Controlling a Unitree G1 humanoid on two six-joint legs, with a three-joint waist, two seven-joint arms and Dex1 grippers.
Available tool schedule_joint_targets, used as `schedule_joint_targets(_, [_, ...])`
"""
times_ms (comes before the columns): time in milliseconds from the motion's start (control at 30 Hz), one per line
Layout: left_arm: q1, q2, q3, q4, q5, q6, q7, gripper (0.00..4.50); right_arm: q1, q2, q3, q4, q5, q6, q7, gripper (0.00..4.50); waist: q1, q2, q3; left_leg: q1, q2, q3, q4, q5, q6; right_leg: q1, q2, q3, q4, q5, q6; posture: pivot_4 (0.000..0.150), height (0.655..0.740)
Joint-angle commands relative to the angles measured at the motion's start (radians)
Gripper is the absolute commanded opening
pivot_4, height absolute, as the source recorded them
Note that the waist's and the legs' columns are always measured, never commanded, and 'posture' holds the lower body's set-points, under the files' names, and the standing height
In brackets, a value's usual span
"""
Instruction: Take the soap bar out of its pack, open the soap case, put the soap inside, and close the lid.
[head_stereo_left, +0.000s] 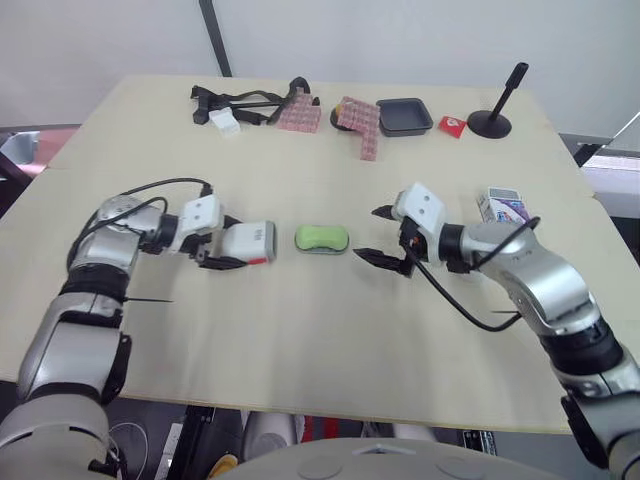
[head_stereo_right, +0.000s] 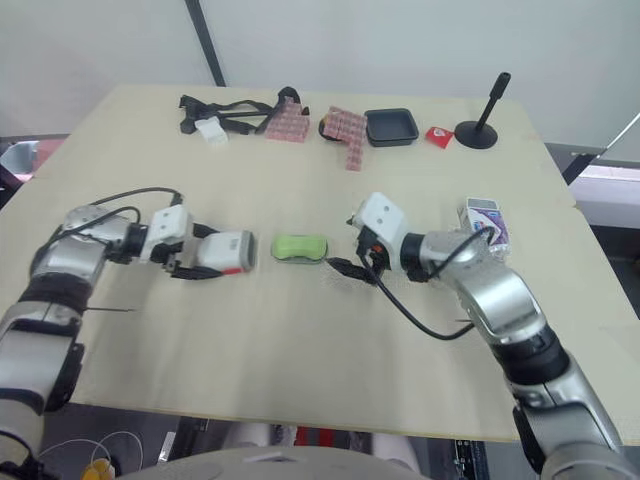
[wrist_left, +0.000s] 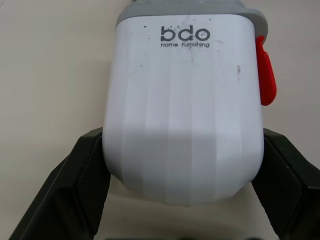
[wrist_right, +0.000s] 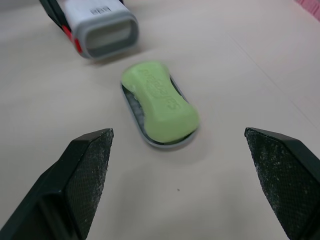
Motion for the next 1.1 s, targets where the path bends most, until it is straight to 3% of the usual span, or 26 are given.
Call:
schedule_joint_targets(33, [0.047, 0.032, 0.039, -0.105, -0.046, 0.039, -0.006, 3.46, -0.073, 0.006, 0.048, 0.067, -0.03, -0.005, 0.033, 4.5, 0.001, 0.0, 0.0, 0.0, 0.0, 0.0, 0.0, 0.0, 0.0, 0.0, 0.0, 0.0, 0.0, 0.0, 0.0, 0.15, 0.74])
schedule_joint_targets(333, [0.162, 0.053, 0.068, -0.304, -0.085, 0.128, 0.05, 3.46, -0.217, 0.069, 0.184, 0.31, -0.132, -0.059, 0.097, 4.5, 0.001, 0.0, 0.0, -0.001, 0.0, 0.0, 0.001, 0.0, 0.0, -0.001, 0.0, -0.001, 0.0, 0.0, 0.0, 0.15, 0.74])
schedule_joint_targets(567, [0.226, 0.045, 0.071, -0.404, -0.099, 0.176, 0.094, 3.46, -0.268, 0.132, 0.192, 0.407, -0.16, -0.112, 0.137, 4.5, -0.001, 0.0, 0.0, -0.003, 0.0, 0.0, 0.001, 0.0, 0.0, -0.002, 0.0, -0.003, 0.001, 0.0, 0.0, 0.15, 0.74])
schedule_joint_targets(1100, [0.273, 0.057, 0.077, -0.492, -0.116, 0.222, 0.13, 3.46, -0.317, 0.218, 0.248, 0.577, -0.261, -0.259, 0.21, 4.5, -0.009, 0.0, 0.0, -0.002, 0.0, 0.0, 0.002, 0.0, 0.0, -0.004, 0.0, -0.004, 0.002, 0.0, 0.0, 0.15, 0.74])
